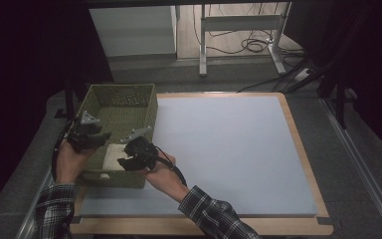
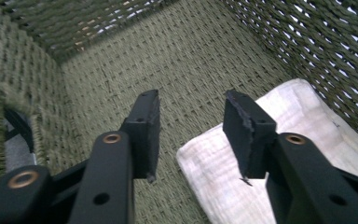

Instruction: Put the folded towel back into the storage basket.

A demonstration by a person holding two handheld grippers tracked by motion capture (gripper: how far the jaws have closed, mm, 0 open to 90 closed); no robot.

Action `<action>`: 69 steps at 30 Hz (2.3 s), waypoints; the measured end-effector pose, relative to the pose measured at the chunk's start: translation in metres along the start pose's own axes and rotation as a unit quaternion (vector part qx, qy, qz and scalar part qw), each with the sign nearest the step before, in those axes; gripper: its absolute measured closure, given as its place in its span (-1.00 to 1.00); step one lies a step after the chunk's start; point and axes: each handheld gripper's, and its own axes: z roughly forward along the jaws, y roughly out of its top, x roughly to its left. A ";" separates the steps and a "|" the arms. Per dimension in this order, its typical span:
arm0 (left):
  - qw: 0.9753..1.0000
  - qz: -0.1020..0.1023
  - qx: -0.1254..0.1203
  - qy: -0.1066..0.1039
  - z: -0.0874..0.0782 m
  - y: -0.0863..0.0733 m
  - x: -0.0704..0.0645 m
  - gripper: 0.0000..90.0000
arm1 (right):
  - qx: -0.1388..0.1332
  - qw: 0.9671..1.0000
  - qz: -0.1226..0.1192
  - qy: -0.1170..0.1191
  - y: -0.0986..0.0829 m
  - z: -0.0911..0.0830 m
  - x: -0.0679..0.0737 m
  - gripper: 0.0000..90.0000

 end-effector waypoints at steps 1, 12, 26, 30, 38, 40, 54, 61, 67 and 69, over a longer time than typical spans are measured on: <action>1.000 -0.003 -0.003 0.001 -0.001 0.000 0.000 0.16 | -0.002 1.000 -0.002 -0.003 0.000 -0.002 -0.002 0.25; 0.999 -0.036 -0.026 -0.022 -0.002 0.006 -0.003 -0.30 | -0.019 0.999 -0.039 -0.007 -0.003 -0.014 -0.011 -0.18; 0.995 -0.063 -0.050 -0.062 -0.002 0.022 -0.020 -0.76 | -0.029 0.999 -0.043 -0.016 -0.014 -0.037 -0.029 -0.40; 0.993 -0.069 -0.057 -0.077 -0.002 0.026 -0.025 -0.82 | -0.029 0.998 -0.046 -0.016 -0.020 -0.044 -0.034 -0.46; 0.989 -0.079 -0.074 -0.101 -0.004 0.032 -0.031 -0.89 | -0.031 0.998 -0.044 -0.018 -0.031 -0.055 -0.043 -0.56; 0.987 -0.080 -0.078 -0.114 -0.004 0.036 -0.035 -0.91 | -0.030 0.998 -0.044 -0.018 -0.033 -0.058 -0.046 -0.58; 0.985 -0.067 -0.087 -0.137 -0.001 0.051 -0.061 -0.95 | -0.022 0.999 -0.039 -0.006 -0.054 -0.080 -0.060 -0.76; 0.985 -0.052 -0.089 -0.142 0.000 0.058 -0.073 -0.97 | -0.018 0.999 -0.035 -0.013 -0.063 -0.090 -0.067 -0.78; 0.984 -0.038 -0.091 -0.148 0.000 0.066 -0.087 -0.98 | -0.013 0.999 -0.027 -0.025 -0.074 -0.101 -0.077 -0.79; 0.984 -0.033 -0.091 -0.149 0.001 0.069 -0.093 -0.98 | -0.013 0.999 -0.024 -0.026 -0.077 -0.104 -0.080 -0.79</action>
